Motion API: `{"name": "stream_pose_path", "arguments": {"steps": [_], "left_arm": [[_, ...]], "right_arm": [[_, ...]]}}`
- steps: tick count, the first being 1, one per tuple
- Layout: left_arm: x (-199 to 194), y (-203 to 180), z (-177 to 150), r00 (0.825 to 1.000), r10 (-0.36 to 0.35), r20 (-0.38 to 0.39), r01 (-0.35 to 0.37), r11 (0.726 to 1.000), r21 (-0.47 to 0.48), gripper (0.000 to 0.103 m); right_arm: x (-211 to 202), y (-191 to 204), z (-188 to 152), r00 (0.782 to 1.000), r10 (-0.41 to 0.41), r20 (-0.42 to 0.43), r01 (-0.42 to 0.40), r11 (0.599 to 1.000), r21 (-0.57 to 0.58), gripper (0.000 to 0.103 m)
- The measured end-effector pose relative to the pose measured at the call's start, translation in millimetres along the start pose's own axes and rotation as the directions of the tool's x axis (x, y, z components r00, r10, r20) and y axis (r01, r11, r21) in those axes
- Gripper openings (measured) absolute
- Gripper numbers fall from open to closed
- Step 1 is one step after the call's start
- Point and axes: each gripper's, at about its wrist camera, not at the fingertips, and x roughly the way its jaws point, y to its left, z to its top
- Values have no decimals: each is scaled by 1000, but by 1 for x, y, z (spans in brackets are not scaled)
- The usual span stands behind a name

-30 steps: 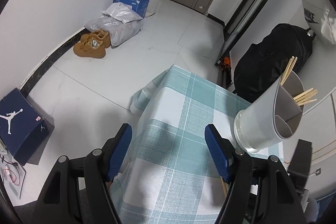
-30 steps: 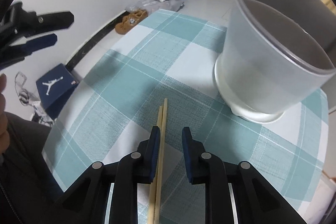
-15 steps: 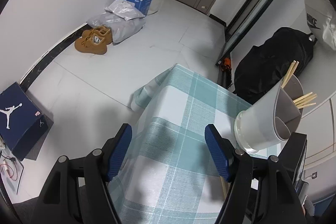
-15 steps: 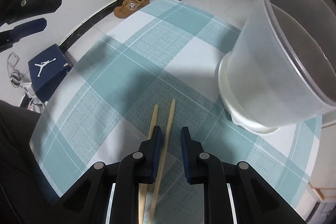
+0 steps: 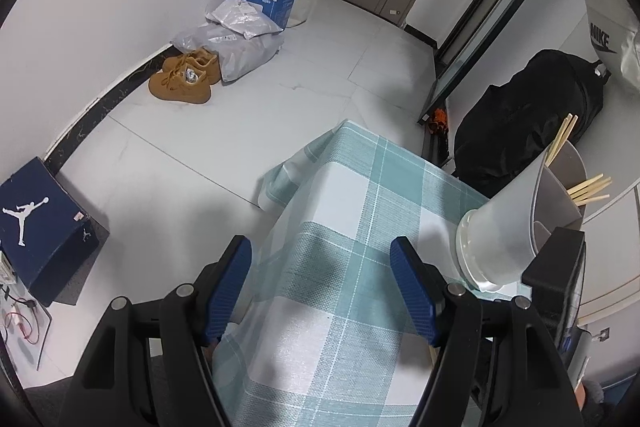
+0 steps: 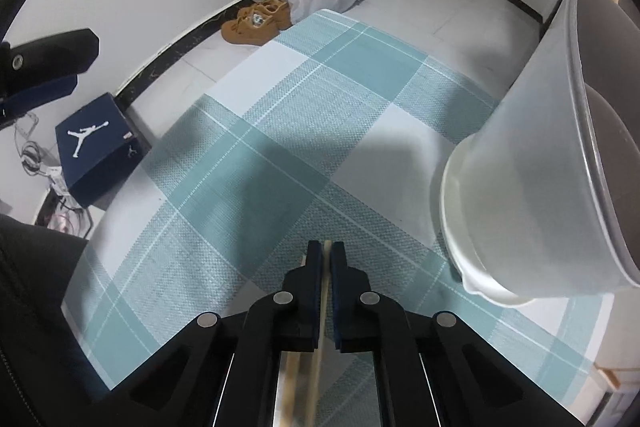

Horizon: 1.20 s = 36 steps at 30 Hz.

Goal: Organize utensils
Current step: 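Lift the pinched chopstick with the right gripper while the left gripper approaches the last chopstick, then pinch the last chopstick with the left gripper while the right gripper holds its chopstick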

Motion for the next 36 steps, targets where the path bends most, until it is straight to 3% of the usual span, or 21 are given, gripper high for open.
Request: {"name": "stream_pose_path", "arguments": {"steps": [3,8,13,18,21,26,29,33,36], "left_arm": [[1,-4,-1,1000,20,2,-20,999,27,67],[6,-21,-8,999,44,-4,-43,996,75,68],[14,-40,-19,993,112,-24,-107,982,154,68],[28,-48,-34,988,105,-116,-84,982,172,68],[37,-57,-45,977,112,-179,-75,976,203,67],[50,-75,-57,956,192,-224,-129,955,268,67],[59,-80,-59,949,176,-261,-108,961,256,67],[71,-90,-59,936,203,-288,-123,954,272,67],[77,-95,-60,931,240,-276,-156,943,294,60]], "right_arm": [[-10,-3,-3,999,21,33,-22,999,38,3],[-61,-22,-18,980,40,196,-63,992,108,3],[-108,-57,-44,936,91,339,-174,960,222,3],[-139,-84,-79,894,101,436,-250,921,300,3],[-145,-102,-91,877,86,473,-283,887,364,3],[-155,-125,-113,862,72,501,-326,836,441,3],[-161,-132,-126,860,73,505,-344,813,470,3],[-168,-137,-138,852,73,518,-360,801,479,3],[-172,-141,-145,851,51,523,-345,806,481,3]]}}
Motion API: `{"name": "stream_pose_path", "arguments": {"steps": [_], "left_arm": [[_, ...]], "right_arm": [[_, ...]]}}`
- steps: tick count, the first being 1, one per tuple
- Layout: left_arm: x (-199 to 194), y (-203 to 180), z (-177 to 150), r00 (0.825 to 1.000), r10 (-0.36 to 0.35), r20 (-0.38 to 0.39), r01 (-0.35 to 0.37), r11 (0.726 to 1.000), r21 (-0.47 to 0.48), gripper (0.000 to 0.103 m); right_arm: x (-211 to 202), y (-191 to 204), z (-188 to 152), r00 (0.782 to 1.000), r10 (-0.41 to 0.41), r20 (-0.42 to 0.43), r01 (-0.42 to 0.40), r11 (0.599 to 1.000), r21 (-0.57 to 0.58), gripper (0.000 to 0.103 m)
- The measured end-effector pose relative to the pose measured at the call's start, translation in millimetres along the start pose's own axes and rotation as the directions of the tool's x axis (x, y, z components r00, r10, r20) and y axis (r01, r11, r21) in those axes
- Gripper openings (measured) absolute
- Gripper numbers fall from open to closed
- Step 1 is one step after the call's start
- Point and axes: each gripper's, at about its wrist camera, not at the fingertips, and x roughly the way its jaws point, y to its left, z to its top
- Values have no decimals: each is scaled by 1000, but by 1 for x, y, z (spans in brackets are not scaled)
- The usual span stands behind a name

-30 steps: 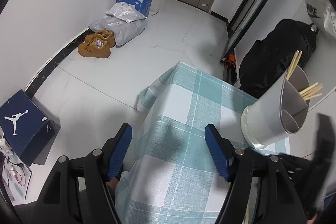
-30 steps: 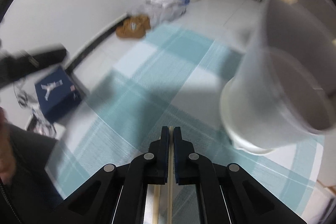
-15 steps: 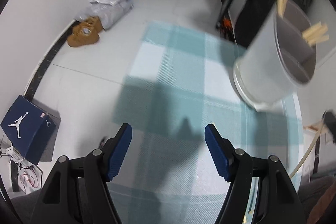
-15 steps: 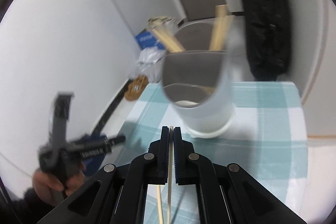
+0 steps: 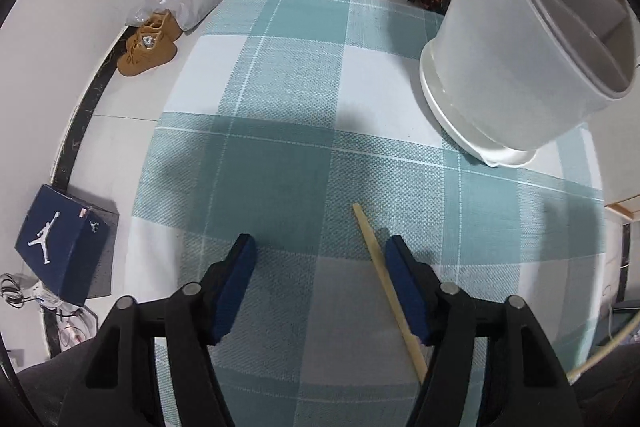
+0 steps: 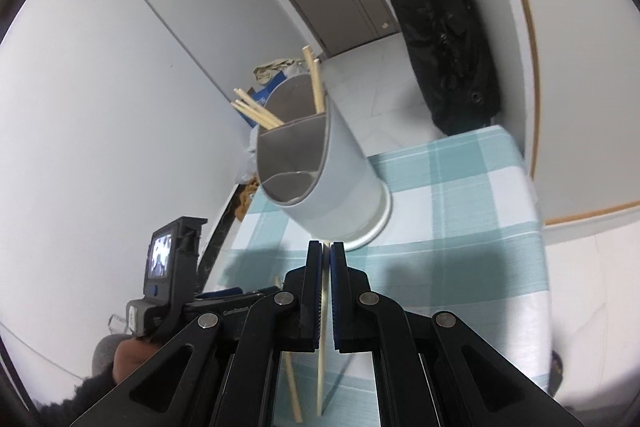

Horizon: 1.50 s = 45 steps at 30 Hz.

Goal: Organize utensils
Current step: 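Pinch the last chopstick with the left gripper while the right gripper holds its chopstick, then carry both held chopsticks up over the white holder and lower them in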

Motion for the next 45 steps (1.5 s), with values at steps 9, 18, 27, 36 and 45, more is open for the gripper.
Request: {"name": "stream_pose_path", "arguments": {"steps": [9,18,27,36,45], "left_arm": [[3,-15,9,998,58,-7,-58,998,-5,12],[4,-29,5,989,143,35,-143,990,-6,1],[-36,-35,11,985,26,168,-26,1000,-2,0],[-107,-40,-14,890,-125,439,110,992,60,0],[-133,-38,-27,850,-168,500,124,985,121,0]], "right_arm": [[-12,-3,-2,1000,18,7,-18,1000,0,3],[-22,1,-3,999,30,31,-29,999,-26,3],[-22,-1,-4,999,9,32,-9,1000,-21,3],[-20,5,-5,998,0,60,2,999,-35,3],[-14,22,-6,996,-36,84,43,996,-78,3]]}}
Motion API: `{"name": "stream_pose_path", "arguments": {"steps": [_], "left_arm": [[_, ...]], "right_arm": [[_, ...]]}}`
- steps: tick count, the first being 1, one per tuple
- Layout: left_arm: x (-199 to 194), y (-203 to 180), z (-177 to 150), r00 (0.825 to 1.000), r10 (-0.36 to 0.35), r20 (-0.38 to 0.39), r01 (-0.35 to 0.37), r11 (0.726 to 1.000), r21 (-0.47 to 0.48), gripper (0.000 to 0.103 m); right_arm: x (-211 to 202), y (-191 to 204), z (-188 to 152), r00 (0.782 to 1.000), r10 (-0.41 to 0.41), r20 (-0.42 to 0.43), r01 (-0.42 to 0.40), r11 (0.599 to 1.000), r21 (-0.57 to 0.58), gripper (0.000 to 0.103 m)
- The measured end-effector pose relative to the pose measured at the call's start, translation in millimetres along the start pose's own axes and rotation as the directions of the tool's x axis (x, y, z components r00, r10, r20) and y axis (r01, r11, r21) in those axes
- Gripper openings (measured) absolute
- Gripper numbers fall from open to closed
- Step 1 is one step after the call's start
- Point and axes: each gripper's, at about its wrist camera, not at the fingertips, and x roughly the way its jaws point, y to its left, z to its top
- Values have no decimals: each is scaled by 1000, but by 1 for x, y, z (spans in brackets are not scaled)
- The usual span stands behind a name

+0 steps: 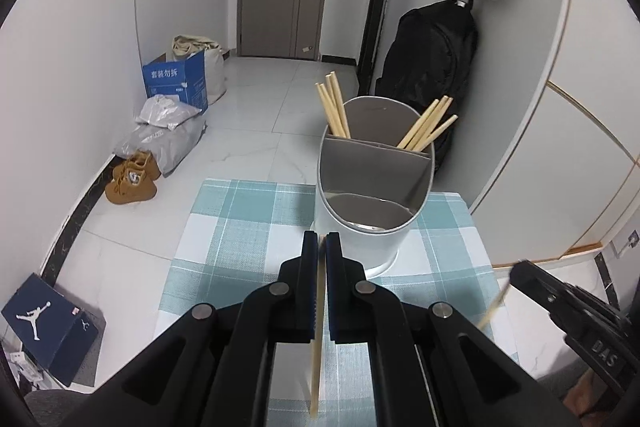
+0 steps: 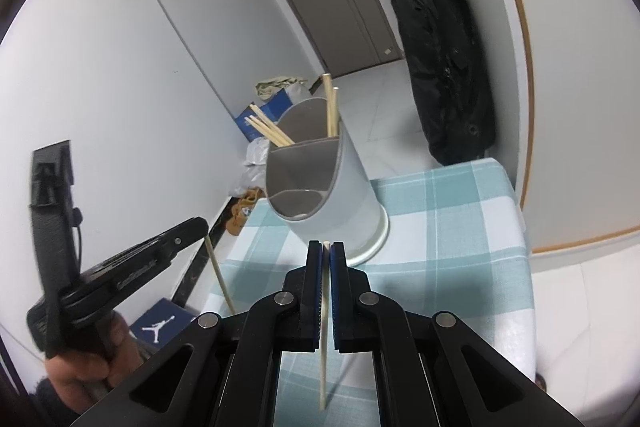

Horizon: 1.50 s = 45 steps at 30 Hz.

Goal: Organize utensils
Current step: 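Carry both held chopsticks up over the white holder and lower them in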

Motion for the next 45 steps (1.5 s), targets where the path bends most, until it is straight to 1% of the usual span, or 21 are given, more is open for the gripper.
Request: {"name": "stream_pose_path", "arguments": {"steps": [10,13,18,26,29,35,40,43,45], "left_arm": [[-22,-6,2,1000,-28,11,27,999,47,0],[-26,-9,8,999,-37,13,36,997,67,0],[-32,-11,18,998,-50,31,47,996,80,0],[-36,-14,38,997,-69,31,66,994,89,0],[-42,-14,51,995,-82,51,77,993,84,0],[-54,-17,79,991,-112,70,107,991,82,0],[-64,-16,110,987,-140,76,134,988,74,0],[-69,-16,125,985,-139,102,131,988,82,0],[-70,-15,137,984,-147,103,140,987,75,0]], "right_arm": [[-2,25,4,998,6,64,-3,998,-58,3],[3,32,7,998,-22,59,26,997,-76,3],[6,35,13,997,-26,66,31,997,-73,3],[4,31,31,995,-43,86,47,998,-50,3],[0,29,43,995,-46,94,49,998,-30,3],[-14,37,78,989,-33,143,40,998,-48,3],[-26,47,113,979,-15,203,27,998,-57,3],[-31,51,134,972,-4,236,20,998,-64,3],[-32,54,148,967,-2,255,20,997,-69,3]]}}
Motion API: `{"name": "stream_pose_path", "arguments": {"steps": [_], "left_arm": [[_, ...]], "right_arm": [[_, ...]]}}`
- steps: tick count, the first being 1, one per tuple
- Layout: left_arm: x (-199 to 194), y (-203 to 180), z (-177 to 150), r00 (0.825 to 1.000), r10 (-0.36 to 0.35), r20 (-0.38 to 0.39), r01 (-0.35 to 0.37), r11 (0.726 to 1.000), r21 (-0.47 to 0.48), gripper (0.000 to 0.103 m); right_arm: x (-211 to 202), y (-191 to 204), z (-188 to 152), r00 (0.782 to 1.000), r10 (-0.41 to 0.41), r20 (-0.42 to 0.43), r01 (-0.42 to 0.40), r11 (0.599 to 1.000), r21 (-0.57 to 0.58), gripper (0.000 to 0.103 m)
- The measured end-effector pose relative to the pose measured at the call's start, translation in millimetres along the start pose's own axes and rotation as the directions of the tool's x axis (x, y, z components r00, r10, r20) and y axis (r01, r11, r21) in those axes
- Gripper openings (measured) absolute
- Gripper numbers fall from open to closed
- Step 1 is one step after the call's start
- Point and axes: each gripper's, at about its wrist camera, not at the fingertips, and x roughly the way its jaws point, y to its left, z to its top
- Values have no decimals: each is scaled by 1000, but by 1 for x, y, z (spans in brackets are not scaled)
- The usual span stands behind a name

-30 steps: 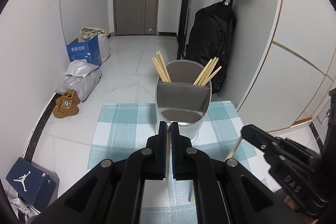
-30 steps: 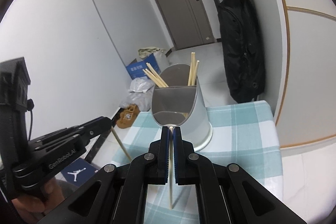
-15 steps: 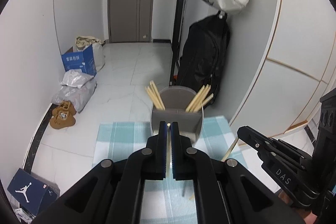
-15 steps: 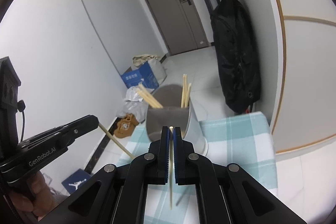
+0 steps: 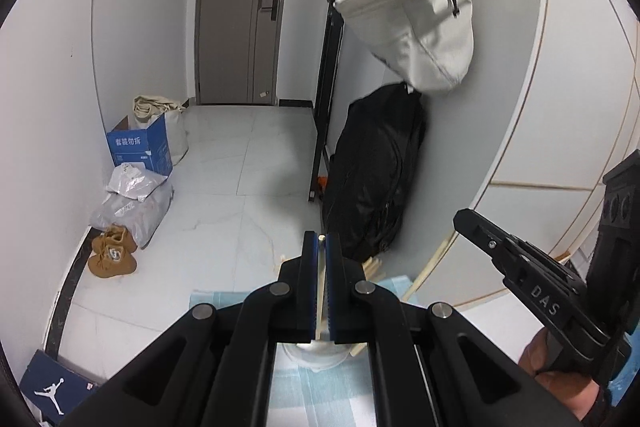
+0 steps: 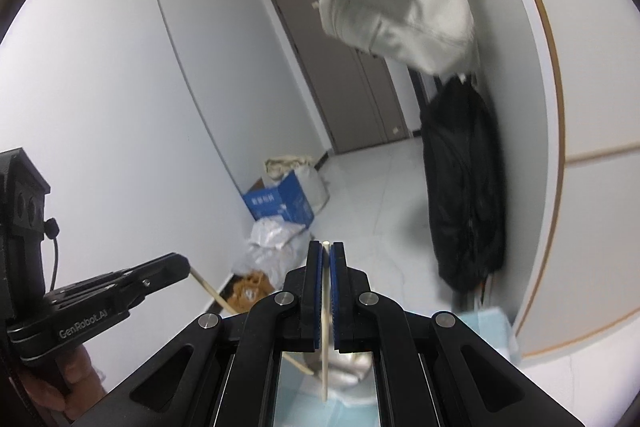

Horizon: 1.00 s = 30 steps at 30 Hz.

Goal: Organize utensils
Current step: 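Carry both held chopsticks up over the white holder and lower them in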

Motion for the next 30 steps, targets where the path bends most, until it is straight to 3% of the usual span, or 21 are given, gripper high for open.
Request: {"name": "stream_pose_path", "arguments": {"steps": [11,22,30], "left_arm": [[18,-1,45,1000,-7,17,7,1000,14,0],[80,9,34,996,-7,-85,9,1000,27,0],[102,12,26,990,-31,-138,35,999,26,0]], "right_arm": [[41,0,53,999,1,39,0,1000,-12,3],[88,-27,42,1000,-19,11,19,1000,4,3],[103,-31,23,1000,-3,-12,3,999,-37,3]]}}
